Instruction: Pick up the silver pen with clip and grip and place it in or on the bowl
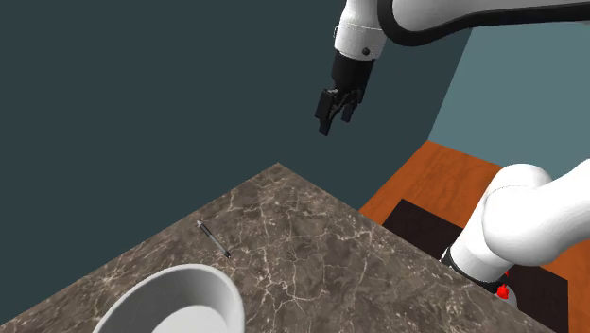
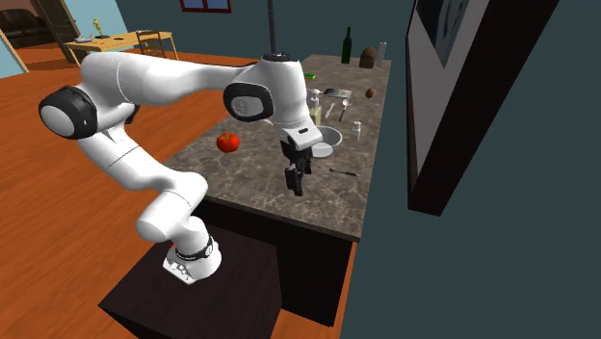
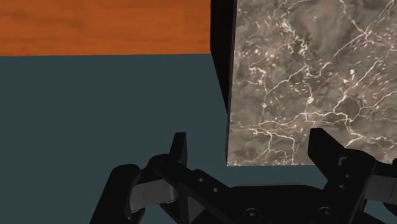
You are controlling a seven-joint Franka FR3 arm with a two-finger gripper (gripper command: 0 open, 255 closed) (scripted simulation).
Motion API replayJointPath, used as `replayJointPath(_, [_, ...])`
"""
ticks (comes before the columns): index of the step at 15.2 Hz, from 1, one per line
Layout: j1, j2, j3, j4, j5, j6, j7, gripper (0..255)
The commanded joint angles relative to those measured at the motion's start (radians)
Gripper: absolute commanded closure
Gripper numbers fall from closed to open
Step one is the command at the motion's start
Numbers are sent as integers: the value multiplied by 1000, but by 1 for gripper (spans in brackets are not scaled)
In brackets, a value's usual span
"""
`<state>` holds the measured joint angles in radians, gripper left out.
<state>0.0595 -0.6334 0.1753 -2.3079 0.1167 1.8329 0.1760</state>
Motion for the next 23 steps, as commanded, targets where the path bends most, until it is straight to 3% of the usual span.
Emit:
replayJointPath(1, [9, 44, 37, 17, 14, 21, 43, 0])
replayJointPath(12, [41, 351, 237, 160, 21, 148, 288, 0])
replayJointPath(18, [64, 564, 329, 297, -48, 193, 443, 0])
replayJointPath(23, [113, 763, 375, 446, -143, 204, 578, 0])
